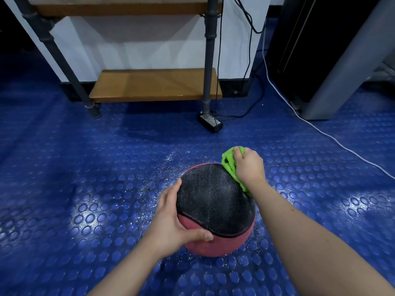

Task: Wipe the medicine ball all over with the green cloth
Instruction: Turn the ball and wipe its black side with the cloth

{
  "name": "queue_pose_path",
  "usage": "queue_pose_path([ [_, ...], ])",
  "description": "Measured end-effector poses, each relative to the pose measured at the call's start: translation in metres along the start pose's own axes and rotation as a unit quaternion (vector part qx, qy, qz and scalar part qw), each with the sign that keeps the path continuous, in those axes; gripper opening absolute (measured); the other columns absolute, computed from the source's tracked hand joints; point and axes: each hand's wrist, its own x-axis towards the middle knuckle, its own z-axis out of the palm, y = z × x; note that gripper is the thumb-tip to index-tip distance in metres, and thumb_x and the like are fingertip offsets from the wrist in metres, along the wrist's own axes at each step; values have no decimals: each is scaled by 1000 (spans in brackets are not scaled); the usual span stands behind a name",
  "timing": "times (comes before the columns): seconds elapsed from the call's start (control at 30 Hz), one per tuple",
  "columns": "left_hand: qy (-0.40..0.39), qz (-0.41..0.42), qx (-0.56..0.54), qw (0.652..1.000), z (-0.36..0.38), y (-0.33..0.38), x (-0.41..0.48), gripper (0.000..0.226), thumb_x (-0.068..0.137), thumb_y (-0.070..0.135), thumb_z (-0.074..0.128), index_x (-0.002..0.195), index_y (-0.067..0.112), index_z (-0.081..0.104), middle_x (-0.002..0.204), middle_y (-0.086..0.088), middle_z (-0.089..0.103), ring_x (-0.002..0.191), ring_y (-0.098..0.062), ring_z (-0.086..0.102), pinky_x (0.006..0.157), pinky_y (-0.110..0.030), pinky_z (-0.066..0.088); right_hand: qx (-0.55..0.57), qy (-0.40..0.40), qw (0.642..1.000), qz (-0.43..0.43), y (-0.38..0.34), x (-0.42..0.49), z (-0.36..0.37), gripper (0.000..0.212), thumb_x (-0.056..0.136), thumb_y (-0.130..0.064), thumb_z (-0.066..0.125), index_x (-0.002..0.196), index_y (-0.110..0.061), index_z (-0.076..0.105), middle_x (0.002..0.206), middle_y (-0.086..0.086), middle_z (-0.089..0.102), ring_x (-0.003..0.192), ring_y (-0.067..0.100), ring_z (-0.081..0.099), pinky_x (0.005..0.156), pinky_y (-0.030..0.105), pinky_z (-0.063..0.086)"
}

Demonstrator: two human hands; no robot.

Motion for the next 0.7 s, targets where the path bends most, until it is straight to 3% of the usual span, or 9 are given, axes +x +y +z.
queue_pose_path([
  [0.2, -7, -7, 27, 1000, 6, 10, 2, 154, 21, 81, 81, 149, 52, 0, 138, 35, 6, 140, -4, 19, 121, -38, 23, 27, 19, 999, 18, 12, -1, -6, 44, 102, -36, 36, 64, -14, 34, 68, 4, 43, 80, 28, 44, 66, 34, 28],
  [0.37, -40, -4, 19, 999, -6, 6, 1, 151, 24, 71, 88, 147, 52, 3, 144, 27, 11, 136, 1, 21, 119, -29, 22, -7, -12, 999, 49, 64, -21, -14, 38, 101, -34, 41, 89, -2, 58, 86, 21, 59, 88, 37, 54, 70, 36, 33],
  [0.47, -46, -23, 21, 998, -20, 1, 2, 153, 23, 71, 88, 151, 48, 7, 152, 17, 16, 137, 0, 20, 114, -24, 21, 142, 5, 978, 154, 98, -36, -17, 47, 96, -42, 45, 77, -1, 57, 75, 25, 58, 75, 30, 54, 76, 49, 47],
  [0.53, -54, -32, 35, 997, -23, 4, 3, 159, 26, 71, 88, 153, 45, -2, 161, 14, 3, 145, 0, 4, 119, -30, 15, 308, 29, 932, 188, 93, -40, -27, 44, 94, -43, 47, 86, -4, 65, 81, 26, 66, 73, 31, 60, 78, 54, 51],
  [0.6, -63, -41, 53, 996, -18, 12, 2, 162, 27, 73, 87, 148, 52, -19, 160, 15, -26, 146, -4, -23, 121, -44, 6, 384, 41, 913, 133, 62, -46, -40, 31, 99, -36, 46, 98, -16, 70, 93, 10, 73, 85, 25, 66, 82, 42, 51],
  [0.7, -37, -32, 96, 994, 2, 26, 0, 156, 27, 72, 86, 138, 65, -25, 150, 22, -40, 146, -16, -26, 119, -55, 9, 317, -5, 948, -33, 10, -74, -41, 34, 103, -34, 39, 126, -21, 61, 125, -9, 63, 111, -4, 57, 102, 16, 39],
])
